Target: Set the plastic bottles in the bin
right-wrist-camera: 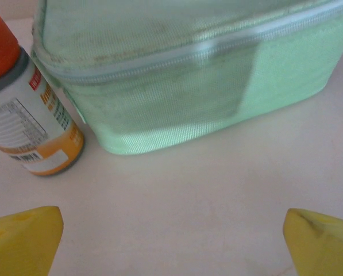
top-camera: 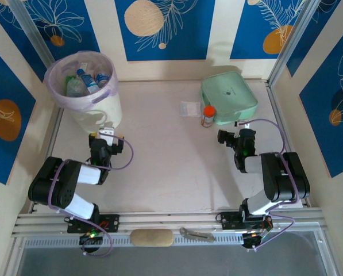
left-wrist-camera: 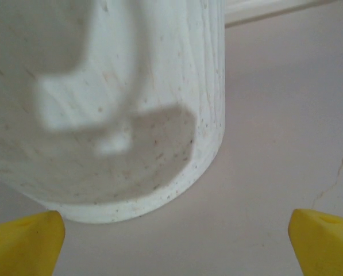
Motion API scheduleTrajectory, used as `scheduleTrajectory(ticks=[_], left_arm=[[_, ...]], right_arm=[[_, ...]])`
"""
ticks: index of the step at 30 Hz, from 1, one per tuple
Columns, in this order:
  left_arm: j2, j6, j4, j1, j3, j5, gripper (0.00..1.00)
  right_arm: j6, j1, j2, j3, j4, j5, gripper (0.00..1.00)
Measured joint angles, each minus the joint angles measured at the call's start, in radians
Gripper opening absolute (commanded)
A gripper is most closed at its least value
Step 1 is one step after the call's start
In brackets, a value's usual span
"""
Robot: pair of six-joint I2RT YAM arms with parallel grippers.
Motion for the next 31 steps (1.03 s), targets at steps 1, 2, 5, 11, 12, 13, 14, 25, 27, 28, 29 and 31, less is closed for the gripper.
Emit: scheduleTrajectory(ticks=[1, 2, 5, 11, 12, 13, 14, 25, 27, 28, 29, 31], left_arm=[[0.011, -0.005, 0.02, 0.009, 0.0, 0.006, 0.99], [0.034, -0.006, 0.042, 0.021, 0.005, 0.008, 0.99], [0.048, -0.016, 0.012, 0.039, 0.02, 0.013, 0.99], [0.05, -0.024, 0.011, 0.041, 0.029, 0.027, 0.99], [0.05, -0.024, 0.011, 0.041, 0.031, 0.027, 0.99], [0.05, -0.026, 0.011, 0.041, 0.032, 0.027, 0.99], [0.05, -0.026, 0.011, 0.041, 0.034, 0.027, 0.99], [0.05, -0.027, 0.007, 0.041, 0.045, 0.027, 0.99], [0.05, -0.027, 0.007, 0.042, 0.045, 0.027, 0.99], [0.05, -0.027, 0.007, 0.042, 0.045, 0.027, 0.99], [0.05, -0.027, 0.007, 0.042, 0.045, 0.027, 0.99], [0.05, -0.027, 0.006, 0.043, 0.045, 0.027, 0.99]], right_arm=[[0.001, 0.0, 0.0, 0.0, 0.007, 0.001, 0.99], [0.001, 0.0, 0.0, 0.0, 0.014, 0.002, 0.99], [0.0, 0.001, 0.0, 0.0, 0.02, 0.007, 0.99], [0.001, 0.001, 0.0, 0.0, 0.027, 0.016, 0.99], [0.0, 0.001, 0.0, 0.0, 0.028, 0.016, 0.99], [0.0, 0.002, 0.0, 0.0, 0.029, 0.018, 0.99], [0.0, 0.003, 0.0, 0.0, 0.029, 0.019, 0.99], [0.0, 0.005, 0.0, 0.0, 0.029, 0.019, 0.99], [0.0, 0.005, 0.0, 0.0, 0.029, 0.019, 0.99], [0.0, 0.005, 0.0, 0.0, 0.029, 0.019, 0.99], [0.0, 0.005, 0.0, 0.0, 0.029, 0.019, 0.99], [0.0, 0.005, 0.0, 0.0, 0.029, 0.019, 0.99]])
